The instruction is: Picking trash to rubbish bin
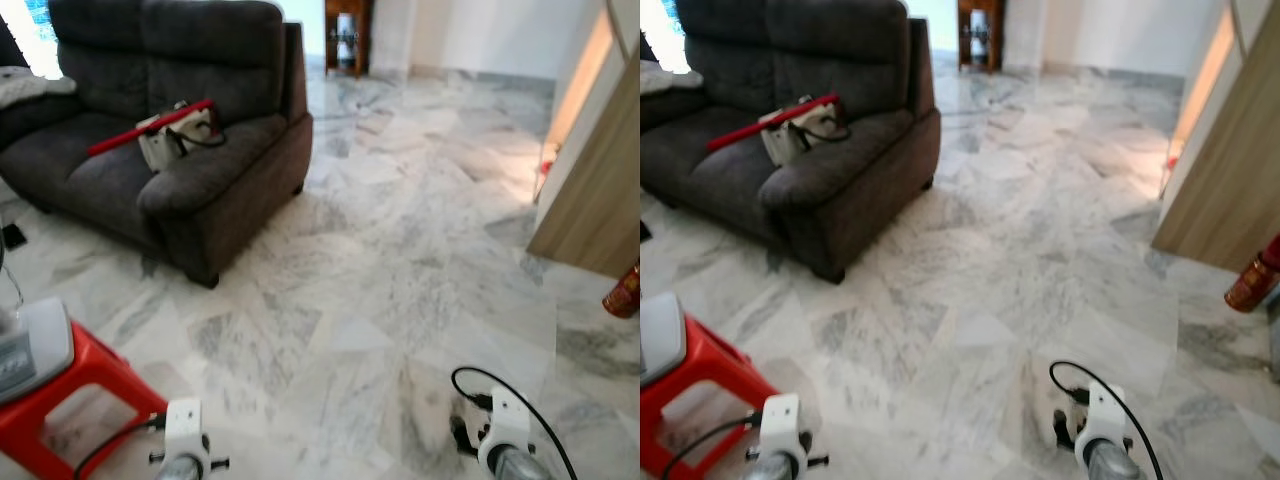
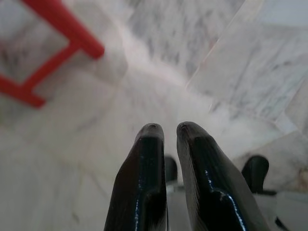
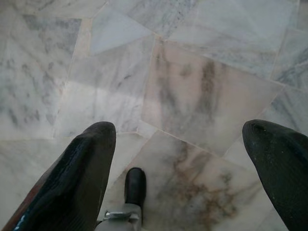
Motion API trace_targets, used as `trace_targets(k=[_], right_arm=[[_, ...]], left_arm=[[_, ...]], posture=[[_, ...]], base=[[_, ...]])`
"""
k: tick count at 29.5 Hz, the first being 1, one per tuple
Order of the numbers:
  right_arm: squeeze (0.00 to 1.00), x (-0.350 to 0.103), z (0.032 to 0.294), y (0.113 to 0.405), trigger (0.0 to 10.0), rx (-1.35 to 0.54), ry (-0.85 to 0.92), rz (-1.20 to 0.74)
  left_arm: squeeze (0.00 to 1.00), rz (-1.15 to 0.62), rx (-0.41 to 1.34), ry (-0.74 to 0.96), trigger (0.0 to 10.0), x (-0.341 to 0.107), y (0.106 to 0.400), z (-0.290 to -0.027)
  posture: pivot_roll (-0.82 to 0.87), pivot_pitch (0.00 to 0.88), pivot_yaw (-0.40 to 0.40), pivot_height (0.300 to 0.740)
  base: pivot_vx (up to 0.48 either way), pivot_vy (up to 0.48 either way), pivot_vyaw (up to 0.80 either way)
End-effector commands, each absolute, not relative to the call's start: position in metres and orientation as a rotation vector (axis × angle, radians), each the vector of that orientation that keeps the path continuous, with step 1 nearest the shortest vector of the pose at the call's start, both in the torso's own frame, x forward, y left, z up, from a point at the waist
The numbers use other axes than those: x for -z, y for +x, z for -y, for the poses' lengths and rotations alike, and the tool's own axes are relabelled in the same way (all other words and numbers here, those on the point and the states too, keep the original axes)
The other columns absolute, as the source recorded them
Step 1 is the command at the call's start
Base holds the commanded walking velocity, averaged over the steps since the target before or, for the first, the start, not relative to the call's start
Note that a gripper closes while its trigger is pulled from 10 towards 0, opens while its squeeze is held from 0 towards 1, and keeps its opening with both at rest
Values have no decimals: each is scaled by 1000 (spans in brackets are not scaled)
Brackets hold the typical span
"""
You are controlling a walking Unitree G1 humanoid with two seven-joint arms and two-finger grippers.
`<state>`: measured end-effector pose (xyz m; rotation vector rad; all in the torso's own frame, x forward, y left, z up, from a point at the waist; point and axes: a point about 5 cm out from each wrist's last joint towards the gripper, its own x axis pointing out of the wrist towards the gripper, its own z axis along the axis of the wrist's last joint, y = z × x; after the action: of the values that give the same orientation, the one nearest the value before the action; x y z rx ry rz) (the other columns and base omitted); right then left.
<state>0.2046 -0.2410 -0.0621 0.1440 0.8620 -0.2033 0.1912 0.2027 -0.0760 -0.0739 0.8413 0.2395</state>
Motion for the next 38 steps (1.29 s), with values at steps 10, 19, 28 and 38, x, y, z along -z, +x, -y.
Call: trace_targets(k=[10,19,28,38], right_arm=[[0,63,246,200,10000,161,92,-887],[0,63,264,189,10000,189,98,-897],[0,67,262,182,10000,191,100,-920],[0,71,243,185,10000,161,107,-914]], left_arm=[[0,-850,-303,-96,10000,84,172,-206],[0,-829,-316,-88,10000,80,176,-211],[0,-810,-326,-100,10000,77,183,-213],[0,-822,-328,-100,10000,78,180,-212]], posture=[[-4,0,-68,740],[5,9,-64,740],[6,23,-63,740],[4,28,-60,740]], base=[[0,0,263],[0,0,611],[0,0,44],[0,300,0]])
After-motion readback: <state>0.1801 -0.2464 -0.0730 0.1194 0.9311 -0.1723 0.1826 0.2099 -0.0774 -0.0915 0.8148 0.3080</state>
